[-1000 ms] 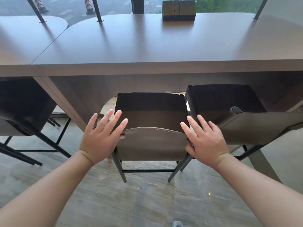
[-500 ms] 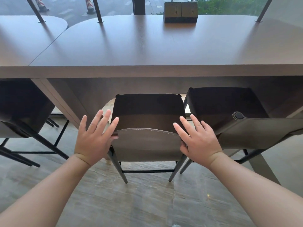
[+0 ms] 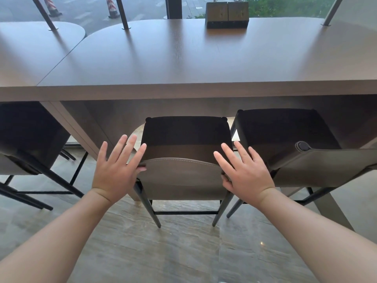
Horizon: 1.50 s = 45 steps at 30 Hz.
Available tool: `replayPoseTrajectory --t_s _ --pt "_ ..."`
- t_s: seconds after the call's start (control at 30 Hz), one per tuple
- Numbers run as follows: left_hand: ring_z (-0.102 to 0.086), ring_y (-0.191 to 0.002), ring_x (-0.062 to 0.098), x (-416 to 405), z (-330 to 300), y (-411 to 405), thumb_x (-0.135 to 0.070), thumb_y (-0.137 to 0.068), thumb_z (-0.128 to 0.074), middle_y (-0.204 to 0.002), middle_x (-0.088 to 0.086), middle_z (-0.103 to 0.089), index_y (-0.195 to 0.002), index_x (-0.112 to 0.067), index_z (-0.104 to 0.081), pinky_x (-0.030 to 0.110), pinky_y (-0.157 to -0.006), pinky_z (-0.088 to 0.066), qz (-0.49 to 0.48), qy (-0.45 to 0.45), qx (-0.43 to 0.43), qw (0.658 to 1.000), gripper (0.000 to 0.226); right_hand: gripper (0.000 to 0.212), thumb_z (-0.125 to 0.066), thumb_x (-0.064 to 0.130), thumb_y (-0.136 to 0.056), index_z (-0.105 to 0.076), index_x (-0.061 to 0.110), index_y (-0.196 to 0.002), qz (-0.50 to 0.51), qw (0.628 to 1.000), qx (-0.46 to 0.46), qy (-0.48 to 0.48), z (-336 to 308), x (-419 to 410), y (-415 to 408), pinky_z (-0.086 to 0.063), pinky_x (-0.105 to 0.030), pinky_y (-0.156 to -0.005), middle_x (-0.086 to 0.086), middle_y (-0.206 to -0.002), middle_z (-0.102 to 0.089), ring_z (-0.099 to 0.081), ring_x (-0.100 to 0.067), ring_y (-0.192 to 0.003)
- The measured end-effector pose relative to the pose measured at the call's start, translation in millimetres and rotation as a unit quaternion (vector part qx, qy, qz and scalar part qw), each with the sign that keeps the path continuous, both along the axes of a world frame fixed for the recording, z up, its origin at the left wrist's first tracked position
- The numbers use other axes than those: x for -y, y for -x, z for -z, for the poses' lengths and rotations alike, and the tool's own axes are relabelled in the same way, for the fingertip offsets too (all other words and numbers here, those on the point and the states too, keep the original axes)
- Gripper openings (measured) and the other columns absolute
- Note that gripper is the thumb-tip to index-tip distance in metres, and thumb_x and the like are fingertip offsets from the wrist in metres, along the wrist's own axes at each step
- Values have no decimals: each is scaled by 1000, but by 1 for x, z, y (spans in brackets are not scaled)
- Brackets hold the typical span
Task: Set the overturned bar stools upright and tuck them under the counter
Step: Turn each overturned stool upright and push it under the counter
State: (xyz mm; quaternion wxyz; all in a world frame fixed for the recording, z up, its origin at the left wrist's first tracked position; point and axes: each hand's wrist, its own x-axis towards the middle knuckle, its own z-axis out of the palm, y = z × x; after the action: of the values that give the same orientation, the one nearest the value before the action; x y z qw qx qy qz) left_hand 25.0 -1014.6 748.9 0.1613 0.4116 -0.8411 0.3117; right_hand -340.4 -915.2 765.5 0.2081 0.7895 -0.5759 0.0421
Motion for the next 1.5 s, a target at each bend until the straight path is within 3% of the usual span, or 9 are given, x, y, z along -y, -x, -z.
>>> replayPoseTrajectory --t_s 0.5,0.67,0.83,1.07,1.27,1.5 --pt "-35 -143 38 13 -18 2 -48 -101 -41 -156 19 -36 -146 -13 -47 63 -112 -20 -12 -60 6 998 57 58 -51 36 -92 -44 16 -146 5 1000 5 -11 -5 16 -2 -40 -57 -106 -15 -150 -45 -42 -39 -137" --pt "-25 -148 33 25 -35 1 -49 -97 -40 -160 17 -27 -151 -16 -37 60 -116 -15 56 -104 66 991 63 56 -45 35 -92 -45 15 -145 4 1000 9 3 -2 15 0 -39 -56 -106 -15 -149 -45 -43 -38 -136" --pt "-9 -153 28 18 -35 0 -48 -99 -33 -164 12 -16 -155 -21 -24 49 -121 -16 59 -195 61 977 63 57 -51 33 -90 -46 15 -144 3 1000 8 18 2 13 -1 -39 -56 -105 -15 -149 -46 -45 -38 -135" --pt "9 -153 19 18 -38 -2 -70 -92 -28 -167 5 3 -156 -34 7 41 -123 -11 37 -262 77 961 81 57 -53 32 -88 -50 13 -142 2 1000 17 15 1 12 -4 -41 -56 -105 -16 -148 -48 -46 -38 -134" --pt "9 -153 18 14 -39 -3 -70 -89 -34 -167 4 2 -156 -34 4 40 -122 -11 29 -275 60 959 86 55 -45 33 -90 -48 14 -142 -5 1000 27 10 3 16 -5 -41 -56 -104 -15 -148 -47 -45 -38 -135" --pt "6 -153 20 6 -41 0 -69 -87 -40 -166 7 -5 -157 -31 -9 41 -120 -14 10 -276 49 960 85 61 -54 33 -87 -46 14 -144 -18 999 24 -20 -3 33 1 -38 -56 -107 -15 -150 -45 -40 -39 -138"
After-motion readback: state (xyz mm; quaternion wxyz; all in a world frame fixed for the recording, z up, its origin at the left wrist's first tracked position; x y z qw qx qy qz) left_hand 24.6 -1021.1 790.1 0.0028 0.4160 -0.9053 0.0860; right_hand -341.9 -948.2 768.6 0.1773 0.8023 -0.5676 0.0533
